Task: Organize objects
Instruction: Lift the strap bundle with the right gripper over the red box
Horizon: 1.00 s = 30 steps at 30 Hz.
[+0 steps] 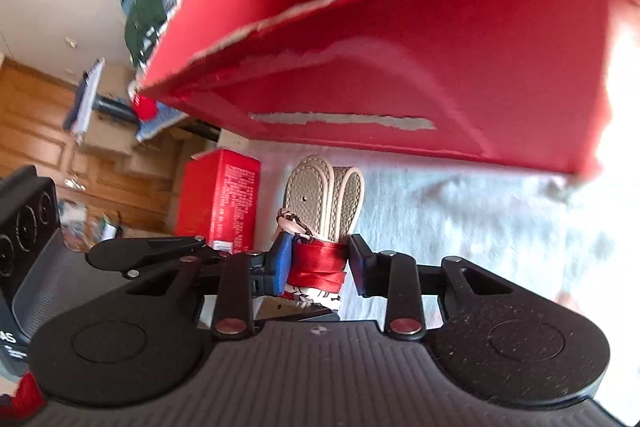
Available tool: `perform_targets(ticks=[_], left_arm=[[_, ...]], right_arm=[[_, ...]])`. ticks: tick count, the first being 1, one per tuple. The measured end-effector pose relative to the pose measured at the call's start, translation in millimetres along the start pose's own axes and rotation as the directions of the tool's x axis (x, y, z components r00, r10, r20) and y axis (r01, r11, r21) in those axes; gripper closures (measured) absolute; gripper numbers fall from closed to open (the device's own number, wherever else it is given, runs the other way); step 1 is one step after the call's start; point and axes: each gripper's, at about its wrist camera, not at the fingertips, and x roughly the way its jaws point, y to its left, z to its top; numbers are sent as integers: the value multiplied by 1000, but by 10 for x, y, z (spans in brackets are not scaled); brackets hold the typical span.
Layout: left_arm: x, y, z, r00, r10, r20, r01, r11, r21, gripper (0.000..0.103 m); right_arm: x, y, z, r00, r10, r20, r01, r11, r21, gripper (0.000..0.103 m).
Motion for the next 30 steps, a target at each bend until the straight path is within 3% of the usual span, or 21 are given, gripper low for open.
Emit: perform_targets(ticks=[5, 11, 14, 19, 25, 30], left_arm=[[-112, -351, 109, 998, -63, -11, 64, 990, 126, 56], [-274, -890, 258, 991, -132, 20, 119, 943, 310, 56], [-403, -1122, 364, 983, -177, 54, 144, 915, 377, 56], [-667, -1344, 577, 958, -251, 141, 170, 888, 428, 56], [-1180, -1150, 930, 926, -270, 265, 137, 891, 432, 56], [-1479, -769, 1232, 913, -211, 349, 68, 923, 379, 56]], right_arm=[[-395, -81, -166, 999, -4, 48, 3, 1000, 28, 70], [-964, -105, -384, 983, -54, 178, 41, 996, 74, 70], [-1301, -91, -464, 962, -84, 258, 64, 995, 82, 70], [-1729, 99, -421, 909, -110, 402, 103, 994, 38, 73], [-1939, 420, -19, 858, -31, 512, 83, 993, -79, 76], [-1793, 690, 438, 848, 21, 529, 76, 984, -161, 77]])
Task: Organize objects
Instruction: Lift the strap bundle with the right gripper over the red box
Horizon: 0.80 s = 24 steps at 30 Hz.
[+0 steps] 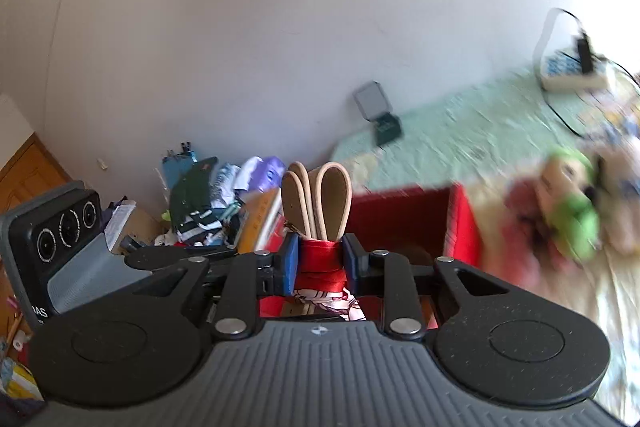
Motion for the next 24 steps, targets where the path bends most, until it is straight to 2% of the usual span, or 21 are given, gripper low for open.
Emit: perform_targets(ticks=[3, 7, 12, 19, 24], left_arm=[[26, 337, 49, 999, 48, -7, -48, 998, -37, 56], [226, 770, -58, 993, 100, -58, -105, 991, -86, 56], [651, 1230, -309, 981, 83, -173, -115, 976, -184, 56], [1170, 1500, -634, 938, 61, -340, -154, 956, -251, 56], [1384, 1545, -719, 901, 78, -428, -198, 950, -243, 56]], right_arm=[[330, 110, 134, 1000, 10, -23, -11, 999, -42, 77], [831, 196, 173, 996, -4, -93, -3, 998, -70, 77], [1409, 123, 25, 975, -61, -212, 48, 996, -69, 77], [1966, -144, -259, 927, -115, -357, 114, 993, -24, 77], [2166, -283, -381, 895, -126, -428, 146, 989, 16, 78]])
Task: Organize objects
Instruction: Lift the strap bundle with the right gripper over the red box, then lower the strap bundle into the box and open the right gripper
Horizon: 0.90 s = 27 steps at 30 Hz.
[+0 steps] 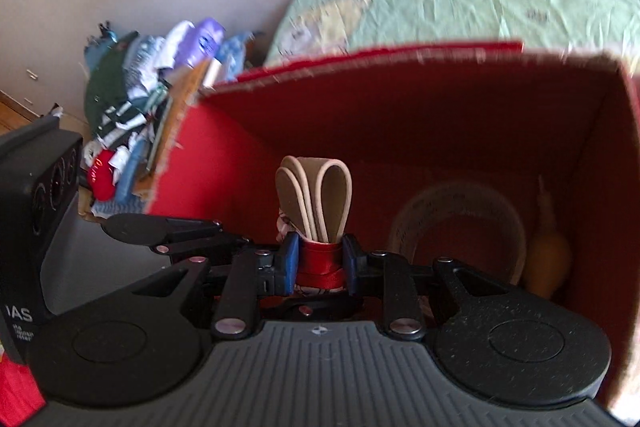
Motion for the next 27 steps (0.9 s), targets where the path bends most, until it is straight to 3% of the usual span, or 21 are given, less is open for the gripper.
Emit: perform_targets(ticks=[9, 13, 18, 23, 27], left_arm=[[120, -27, -21, 999, -2, -51, 2, 1000, -1, 53], [82, -50, -43, 1000, 6, -19, -7, 1000, -9, 49], [102, -115, -66, 998, 52, -18, -52, 999, 6, 48], [75, -122, -83, 1000, 19, -3, -19, 1000, 3, 47], [45, -124, -91, 1000, -13, 14, 13, 1000, 2, 47]], right_arm=[[162, -4, 37, 995, -67, -74, 66, 998, -8, 79], [175, 2, 32, 990, -116, -79, 116, 993, -4, 79], [157, -78, 20, 991, -108, -84, 113, 992, 50, 84], [118, -31, -37, 990, -130, -54, 131, 991, 16, 85], [35, -179, -53, 999, -51, 2, 51, 993, 107, 83]])
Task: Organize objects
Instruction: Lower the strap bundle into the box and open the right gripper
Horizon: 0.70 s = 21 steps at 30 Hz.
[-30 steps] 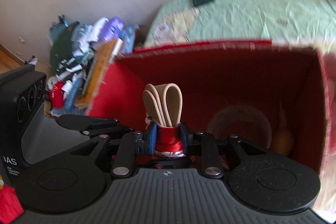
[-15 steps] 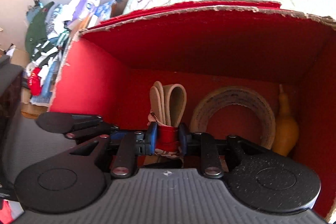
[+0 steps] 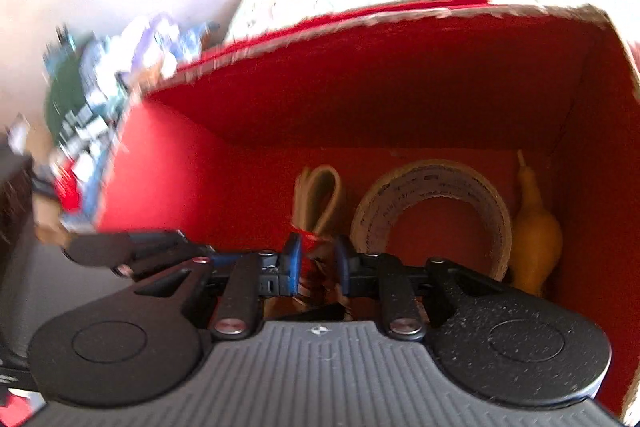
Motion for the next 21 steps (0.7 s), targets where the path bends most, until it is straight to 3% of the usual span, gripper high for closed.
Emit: perform_targets(ticks=[3, 5, 9, 13, 21], left_arm=[[19, -38, 5, 1000, 17, -9, -17, 1000, 9, 47], [18, -60, 2, 1000, 16, -14, -16, 1000, 9, 47], [-72, -69, -9, 995, -97, 16, 97, 995, -24, 46], [-99, -135, -4, 999, -16, 35, 16, 1000, 6, 45], [-244, 80, -71, 995, 73, 69, -73, 997, -11, 45]], right_arm=[[-47, -217, -19, 996, 87, 34, -91, 988, 125, 82], [-92, -259, -45, 989, 135, 68, -143, 980, 136, 82], [-125, -229, -56, 988, 127, 90, -136, 986, 98, 82], [-136, -277, -55, 987, 133, 95, -145, 981, 127, 82], [-94, -242, -29, 987, 130, 90, -142, 980, 139, 82]])
